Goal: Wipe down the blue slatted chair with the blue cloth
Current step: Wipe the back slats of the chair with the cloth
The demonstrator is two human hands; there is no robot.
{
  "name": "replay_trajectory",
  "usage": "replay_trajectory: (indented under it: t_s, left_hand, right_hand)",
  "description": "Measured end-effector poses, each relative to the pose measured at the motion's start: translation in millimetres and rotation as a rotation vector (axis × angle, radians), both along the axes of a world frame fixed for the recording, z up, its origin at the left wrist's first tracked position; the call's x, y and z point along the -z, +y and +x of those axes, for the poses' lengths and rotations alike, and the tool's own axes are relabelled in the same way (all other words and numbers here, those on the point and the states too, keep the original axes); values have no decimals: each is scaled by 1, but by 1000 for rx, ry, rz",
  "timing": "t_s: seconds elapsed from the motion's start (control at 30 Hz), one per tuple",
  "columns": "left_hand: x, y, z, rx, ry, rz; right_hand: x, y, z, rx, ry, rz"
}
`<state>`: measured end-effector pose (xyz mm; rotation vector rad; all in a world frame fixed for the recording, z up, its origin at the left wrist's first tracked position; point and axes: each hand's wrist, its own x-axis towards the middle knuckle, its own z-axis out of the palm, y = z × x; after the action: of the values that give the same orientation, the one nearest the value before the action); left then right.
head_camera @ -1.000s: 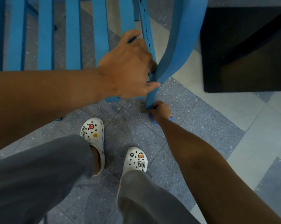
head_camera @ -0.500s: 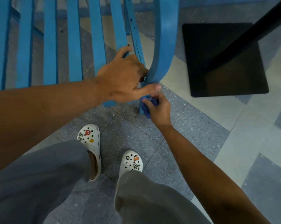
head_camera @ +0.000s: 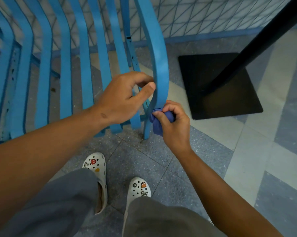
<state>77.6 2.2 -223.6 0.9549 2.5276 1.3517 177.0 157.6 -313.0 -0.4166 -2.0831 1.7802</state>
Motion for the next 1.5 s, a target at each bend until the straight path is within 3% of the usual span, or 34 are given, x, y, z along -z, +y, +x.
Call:
replay_trajectory:
  t_s: [0.37,0.8,1.0,1.23,1.5]
  left_hand:
    - [-59,-3,-10,-231,-191,44]
    - [-90,23,-46,-292,-517,87]
    - [-99,35,-57,-288,-768,299]
    - [-104,30,-55,-265,-836,358]
    - [-96,24,-41,-291,-747,342]
  right_hand:
    - [-97,-4,-21,94,97,238]
    - [-139,1,-52,-20,-175,93]
    - [-141,2,-50,-75,-228,90]
    - [-144,-2,-46,-105,-248,109]
    - [-139,-16,-33,-106,-238,127]
